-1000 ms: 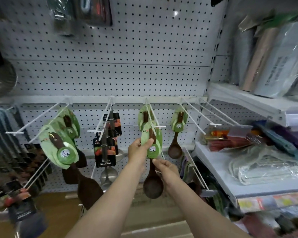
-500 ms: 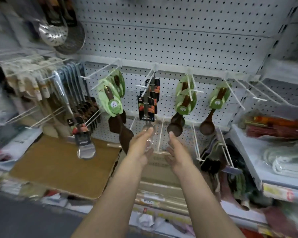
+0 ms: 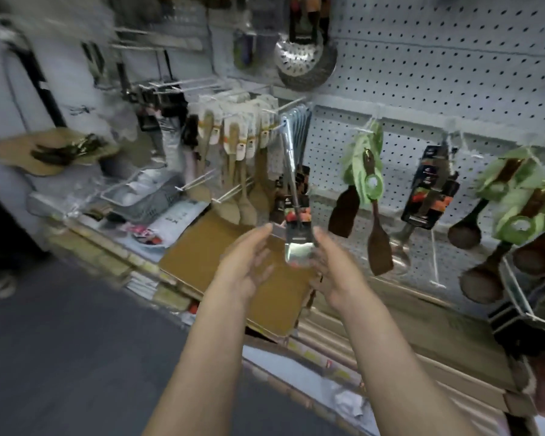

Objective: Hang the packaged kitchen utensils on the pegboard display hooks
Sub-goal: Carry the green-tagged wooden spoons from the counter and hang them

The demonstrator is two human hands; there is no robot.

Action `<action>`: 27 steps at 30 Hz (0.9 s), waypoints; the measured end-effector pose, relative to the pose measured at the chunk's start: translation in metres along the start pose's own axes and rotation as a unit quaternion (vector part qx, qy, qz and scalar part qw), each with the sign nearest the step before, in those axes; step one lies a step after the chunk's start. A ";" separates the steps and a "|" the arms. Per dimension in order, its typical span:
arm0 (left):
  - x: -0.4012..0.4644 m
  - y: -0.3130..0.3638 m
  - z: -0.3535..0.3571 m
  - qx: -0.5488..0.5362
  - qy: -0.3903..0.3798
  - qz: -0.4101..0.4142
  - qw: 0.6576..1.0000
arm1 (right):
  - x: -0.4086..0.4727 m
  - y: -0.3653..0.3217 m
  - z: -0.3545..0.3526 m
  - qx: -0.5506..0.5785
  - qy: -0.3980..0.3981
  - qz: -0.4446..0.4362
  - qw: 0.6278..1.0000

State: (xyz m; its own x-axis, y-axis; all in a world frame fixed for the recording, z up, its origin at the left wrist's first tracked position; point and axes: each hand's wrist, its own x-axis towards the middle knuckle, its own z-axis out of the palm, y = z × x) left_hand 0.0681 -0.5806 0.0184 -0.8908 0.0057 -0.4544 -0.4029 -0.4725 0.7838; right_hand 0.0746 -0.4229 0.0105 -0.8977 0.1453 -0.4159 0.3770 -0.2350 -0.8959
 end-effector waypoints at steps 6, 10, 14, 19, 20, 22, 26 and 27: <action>-0.002 0.090 -0.161 -0.030 0.068 0.041 0.996 | -0.005 0.027 0.184 -0.039 -0.089 -0.012 0.995; 0.007 0.136 -0.255 -0.036 0.118 0.063 0.990 | 0.000 0.051 0.290 -0.046 -0.143 0.004 0.989; 0.018 0.168 -0.325 -0.061 0.164 0.072 0.982 | 0.008 0.065 0.365 -0.074 -0.184 0.027 0.980; 0.051 0.209 -0.389 -0.093 0.185 0.087 0.974 | 0.043 0.066 0.450 -0.093 -0.220 0.033 0.970; 0.061 0.218 -0.400 -0.104 0.196 0.092 0.971 | 0.053 0.067 0.468 -0.094 -0.226 0.035 0.969; 0.083 0.239 -0.423 -0.119 0.213 0.100 0.965 | 0.078 0.067 0.507 -0.094 -0.242 0.041 0.965; 0.130 0.301 -0.461 -0.114 0.234 0.116 0.959 | 0.130 0.056 0.591 -0.090 -0.275 0.043 0.956; 0.144 0.320 -0.469 -0.113 0.244 0.118 0.956 | 0.142 0.049 0.612 -0.092 -0.282 0.045 0.954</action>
State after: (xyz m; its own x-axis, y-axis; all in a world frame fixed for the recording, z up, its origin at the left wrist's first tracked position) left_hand -0.0900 -1.1441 0.0053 -0.7256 -0.5100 -0.4620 -0.0971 -0.5888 0.8024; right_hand -0.1740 -1.0021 0.0031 -0.8205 -0.4196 -0.3883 0.4450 -0.0422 -0.8945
